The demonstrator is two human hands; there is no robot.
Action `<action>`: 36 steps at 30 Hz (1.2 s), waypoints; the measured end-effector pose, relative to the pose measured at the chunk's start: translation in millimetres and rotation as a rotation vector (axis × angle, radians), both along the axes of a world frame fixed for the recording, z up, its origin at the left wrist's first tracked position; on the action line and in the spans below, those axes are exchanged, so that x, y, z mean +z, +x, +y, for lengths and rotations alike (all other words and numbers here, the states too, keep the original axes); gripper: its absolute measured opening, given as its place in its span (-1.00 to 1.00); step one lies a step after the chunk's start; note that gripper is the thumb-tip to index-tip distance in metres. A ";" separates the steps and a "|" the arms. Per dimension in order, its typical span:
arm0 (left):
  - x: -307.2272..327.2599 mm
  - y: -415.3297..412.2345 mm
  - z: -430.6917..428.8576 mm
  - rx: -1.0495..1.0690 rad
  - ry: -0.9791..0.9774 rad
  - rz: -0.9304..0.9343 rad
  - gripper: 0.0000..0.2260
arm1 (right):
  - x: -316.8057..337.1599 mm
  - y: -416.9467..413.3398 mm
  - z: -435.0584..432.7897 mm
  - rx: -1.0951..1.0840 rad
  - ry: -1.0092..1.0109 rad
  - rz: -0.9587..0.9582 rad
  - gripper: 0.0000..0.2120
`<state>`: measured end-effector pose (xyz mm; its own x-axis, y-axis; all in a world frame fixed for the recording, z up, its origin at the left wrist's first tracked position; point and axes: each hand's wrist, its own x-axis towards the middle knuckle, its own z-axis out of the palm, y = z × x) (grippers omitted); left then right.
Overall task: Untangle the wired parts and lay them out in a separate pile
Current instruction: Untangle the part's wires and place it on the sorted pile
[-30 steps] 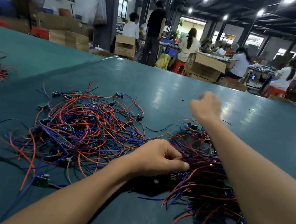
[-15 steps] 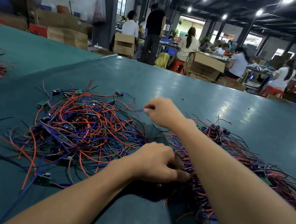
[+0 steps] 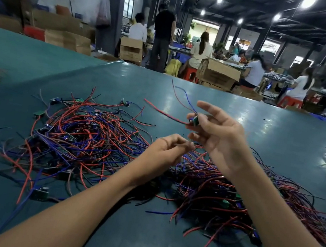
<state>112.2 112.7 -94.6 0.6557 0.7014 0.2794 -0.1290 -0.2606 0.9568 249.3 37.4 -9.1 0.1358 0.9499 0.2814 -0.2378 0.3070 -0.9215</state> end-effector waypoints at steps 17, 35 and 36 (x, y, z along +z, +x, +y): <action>8.9 -4.3 7.6 -0.046 -0.419 -0.409 -0.90 | -45.6 -19.0 -19.7 -0.400 0.183 -0.445 -0.60; 13.4 -6.4 3.5 0.019 -0.329 -0.359 -0.70 | -45.1 -23.3 -20.6 -0.215 -0.136 -0.268 -0.85; 13.9 -6.6 3.7 0.017 -0.342 -0.353 -0.70 | -45.3 -23.9 -20.7 -0.202 -0.143 -0.296 -0.84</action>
